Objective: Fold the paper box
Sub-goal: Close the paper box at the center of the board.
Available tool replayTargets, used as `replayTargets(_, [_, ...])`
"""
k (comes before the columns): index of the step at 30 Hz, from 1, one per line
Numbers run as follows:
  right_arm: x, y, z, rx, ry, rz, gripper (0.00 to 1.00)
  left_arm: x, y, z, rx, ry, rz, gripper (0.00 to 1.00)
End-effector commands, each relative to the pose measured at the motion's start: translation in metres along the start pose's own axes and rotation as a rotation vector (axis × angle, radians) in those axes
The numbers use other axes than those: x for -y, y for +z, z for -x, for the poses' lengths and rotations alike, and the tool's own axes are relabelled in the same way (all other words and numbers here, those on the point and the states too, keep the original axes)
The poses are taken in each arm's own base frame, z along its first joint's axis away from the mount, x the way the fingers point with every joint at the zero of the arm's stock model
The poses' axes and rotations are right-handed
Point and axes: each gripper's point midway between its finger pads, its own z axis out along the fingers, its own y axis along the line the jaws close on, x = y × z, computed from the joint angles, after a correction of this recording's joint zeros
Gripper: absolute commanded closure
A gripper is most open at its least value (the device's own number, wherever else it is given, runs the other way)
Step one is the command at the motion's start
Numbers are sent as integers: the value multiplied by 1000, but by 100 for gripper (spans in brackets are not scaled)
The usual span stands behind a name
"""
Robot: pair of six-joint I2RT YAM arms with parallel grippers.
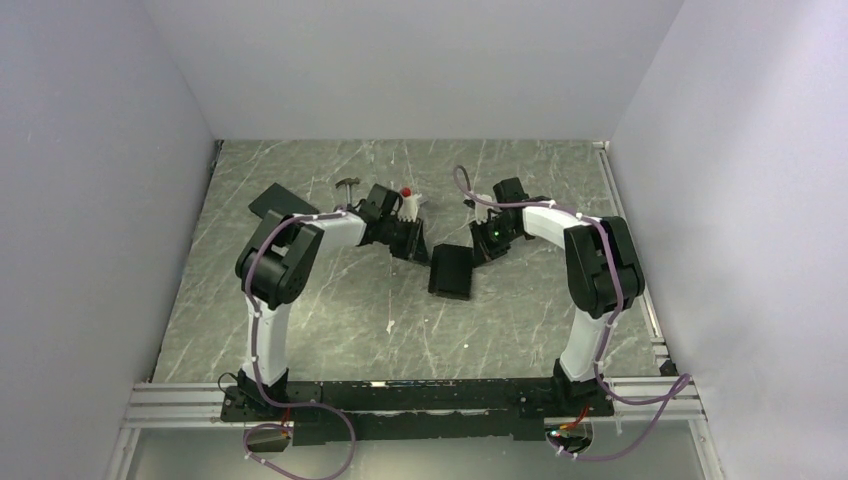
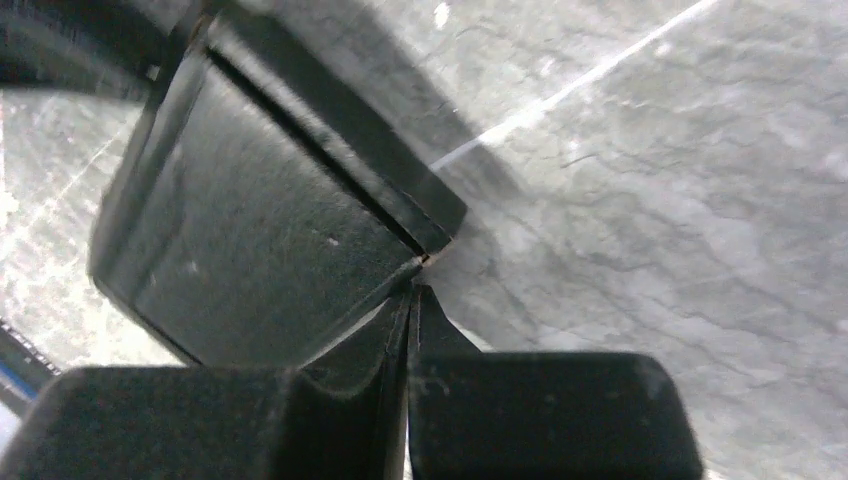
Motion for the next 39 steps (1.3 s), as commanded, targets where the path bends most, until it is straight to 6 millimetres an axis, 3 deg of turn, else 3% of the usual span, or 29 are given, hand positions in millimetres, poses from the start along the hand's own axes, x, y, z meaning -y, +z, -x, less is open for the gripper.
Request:
replayTargets(1, [10,-8,33,81,-78,-60,95,25,3,-20,6,-44,7,75])
replayTargets(6, [8,-11,35,71,-97,-49,90,16,-5,-23,94,-97,96,72])
replayTargets(10, [17,-28,31,98,-106,-92,83,20,-24,-6,200,-93,125,69])
replayTargets(15, [12,-48,29,147,-125,-101,77,29,-46,8,273,-99,109,67])
replayTargets(19, [-5,-61,33,212,-113,9,56,44,-57,8,324,-118,18,69])
replayTargets(23, [-18,-53,25,221,-54,121,39,59,-53,-2,339,-201,-105,66])
replayTargets(32, [-6,-38,9,165,31,126,33,75,-41,-12,388,-353,-288,58])
replayTargets(39, [-1,-29,1,131,69,126,33,63,-18,-16,330,-385,-269,70])
